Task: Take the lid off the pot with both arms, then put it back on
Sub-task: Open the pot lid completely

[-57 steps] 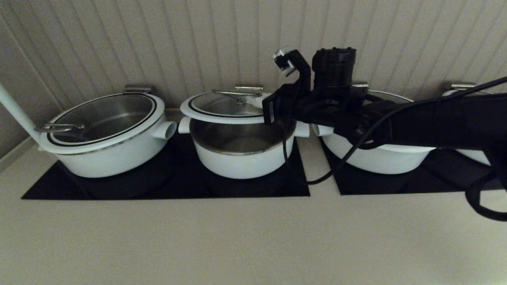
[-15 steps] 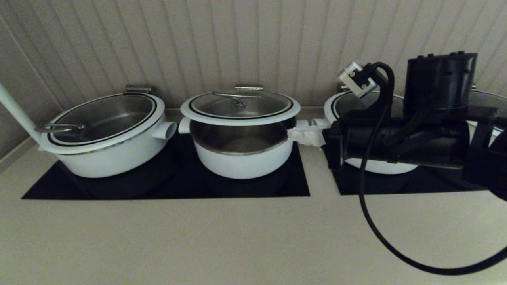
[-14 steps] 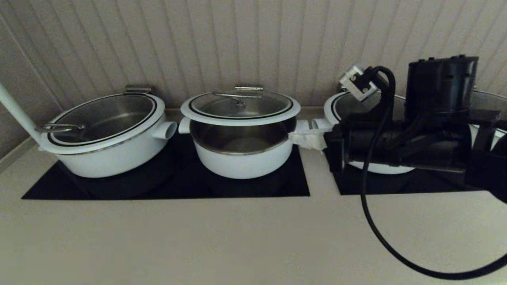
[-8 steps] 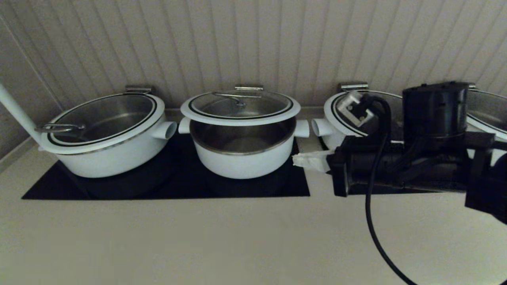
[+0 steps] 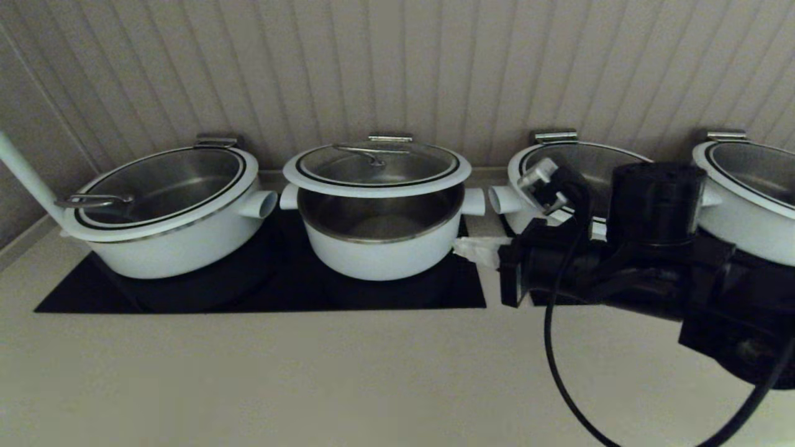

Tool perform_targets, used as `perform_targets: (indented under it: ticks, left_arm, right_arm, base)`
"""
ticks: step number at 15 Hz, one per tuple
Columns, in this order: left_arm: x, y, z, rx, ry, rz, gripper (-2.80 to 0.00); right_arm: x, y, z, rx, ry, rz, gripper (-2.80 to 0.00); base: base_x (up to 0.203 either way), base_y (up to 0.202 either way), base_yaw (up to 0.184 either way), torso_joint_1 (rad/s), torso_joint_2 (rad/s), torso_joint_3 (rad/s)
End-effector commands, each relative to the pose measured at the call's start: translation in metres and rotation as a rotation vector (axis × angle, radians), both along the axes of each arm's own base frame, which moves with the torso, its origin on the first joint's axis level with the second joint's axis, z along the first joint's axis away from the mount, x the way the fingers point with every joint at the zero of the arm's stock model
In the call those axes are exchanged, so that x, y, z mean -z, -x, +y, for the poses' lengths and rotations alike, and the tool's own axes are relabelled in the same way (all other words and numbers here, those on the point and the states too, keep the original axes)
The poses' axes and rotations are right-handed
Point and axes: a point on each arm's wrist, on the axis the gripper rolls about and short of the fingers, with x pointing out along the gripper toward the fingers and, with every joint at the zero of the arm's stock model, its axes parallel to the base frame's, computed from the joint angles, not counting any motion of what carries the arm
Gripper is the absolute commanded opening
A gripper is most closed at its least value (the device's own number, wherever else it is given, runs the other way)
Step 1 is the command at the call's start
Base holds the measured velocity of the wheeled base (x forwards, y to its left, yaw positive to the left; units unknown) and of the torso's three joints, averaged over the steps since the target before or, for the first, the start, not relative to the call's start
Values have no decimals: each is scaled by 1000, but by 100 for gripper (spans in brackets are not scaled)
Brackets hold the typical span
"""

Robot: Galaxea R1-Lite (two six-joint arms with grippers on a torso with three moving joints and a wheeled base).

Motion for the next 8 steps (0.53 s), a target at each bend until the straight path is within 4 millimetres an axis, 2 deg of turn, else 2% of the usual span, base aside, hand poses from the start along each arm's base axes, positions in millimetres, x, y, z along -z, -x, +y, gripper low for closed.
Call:
perform_targets:
  ticks: [1, 8]
  left_arm:
    - [0, 0, 0, -1, 0, -1, -280]
    - [0, 0, 0, -1, 0, -1, -280]
  right_arm:
    - [14, -14, 9, 30, -15, -36, -280]
    - [23, -21, 14, 65, -17, -52, -280]
  base:
    - [0, 0, 0, 0, 0, 0]
    - [0, 0, 0, 0, 0, 0]
